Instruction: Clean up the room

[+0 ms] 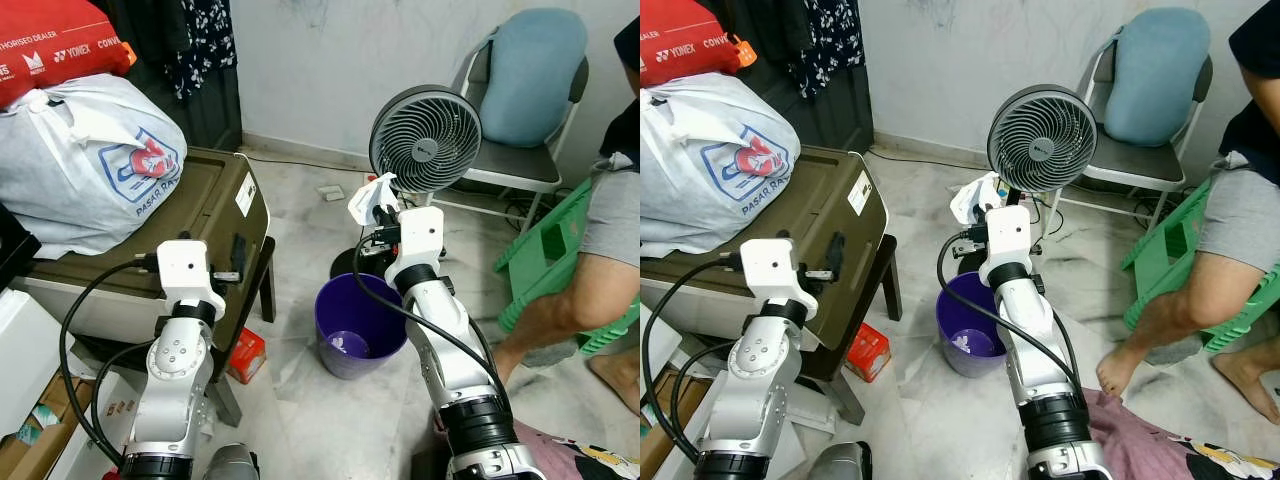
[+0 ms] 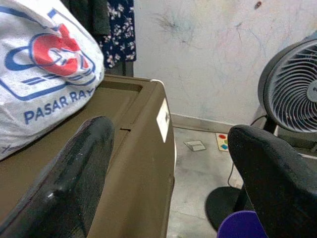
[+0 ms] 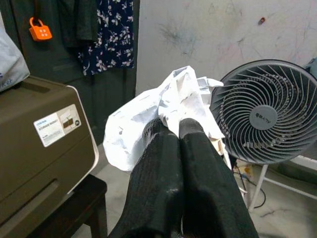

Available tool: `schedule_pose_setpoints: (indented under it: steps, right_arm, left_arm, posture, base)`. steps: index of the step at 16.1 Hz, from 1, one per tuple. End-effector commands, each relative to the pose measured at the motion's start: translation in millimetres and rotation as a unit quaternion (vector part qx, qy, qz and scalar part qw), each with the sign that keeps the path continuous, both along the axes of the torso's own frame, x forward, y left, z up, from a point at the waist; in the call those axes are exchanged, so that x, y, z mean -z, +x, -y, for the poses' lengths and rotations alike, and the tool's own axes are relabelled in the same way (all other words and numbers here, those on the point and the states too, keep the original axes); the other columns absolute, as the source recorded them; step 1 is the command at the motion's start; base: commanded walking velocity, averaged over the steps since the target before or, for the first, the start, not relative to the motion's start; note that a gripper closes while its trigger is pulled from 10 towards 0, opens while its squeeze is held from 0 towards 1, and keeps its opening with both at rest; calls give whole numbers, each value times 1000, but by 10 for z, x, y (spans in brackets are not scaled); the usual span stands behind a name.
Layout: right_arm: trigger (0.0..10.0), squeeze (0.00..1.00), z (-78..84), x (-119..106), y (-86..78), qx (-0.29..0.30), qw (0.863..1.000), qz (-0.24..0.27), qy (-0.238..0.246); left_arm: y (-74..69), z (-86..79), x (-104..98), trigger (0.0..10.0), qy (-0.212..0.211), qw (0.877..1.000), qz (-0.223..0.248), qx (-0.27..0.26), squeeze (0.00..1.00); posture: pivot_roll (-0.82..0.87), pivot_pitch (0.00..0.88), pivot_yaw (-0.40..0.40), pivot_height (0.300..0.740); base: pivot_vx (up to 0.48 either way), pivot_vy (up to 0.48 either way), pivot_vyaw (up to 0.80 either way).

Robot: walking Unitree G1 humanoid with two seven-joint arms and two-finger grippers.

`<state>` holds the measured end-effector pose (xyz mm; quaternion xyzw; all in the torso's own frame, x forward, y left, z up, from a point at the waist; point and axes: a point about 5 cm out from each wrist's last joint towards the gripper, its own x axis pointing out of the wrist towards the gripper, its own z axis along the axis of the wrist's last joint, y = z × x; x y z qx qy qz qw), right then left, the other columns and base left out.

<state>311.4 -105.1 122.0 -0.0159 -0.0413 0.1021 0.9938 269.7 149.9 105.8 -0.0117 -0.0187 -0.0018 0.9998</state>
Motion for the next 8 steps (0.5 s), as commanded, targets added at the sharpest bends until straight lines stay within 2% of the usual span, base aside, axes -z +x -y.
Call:
schedule_pose_setpoints:
  steps: [1, 3, 8]
  right_arm:
    - [10000, 0, 44, 24, 14, 8, 1000, -10, 5]
    - [10000, 0, 45, 18, 17, 8, 1000, -7, 4]
    - [10000, 0, 68, 23, 2, 11, 1000, -6, 2]
  left_arm:
    - [-3, -3, -35, 10000, -1, 1000, 5, 3, 0]
    - [-1, -2, -37, 10000, -3, 1000, 5, 3, 0]
    - [-1, -6, -44, 10000, -4, 1000, 8, 5, 0]
  posture:
    - [62, 0, -69, 740]
    - [61, 0, -69, 740]
    - [60, 0, -68, 740]
  base:
    - [0, 0, 0]
    - [0, 0, 0]
    - [327, 0, 0]
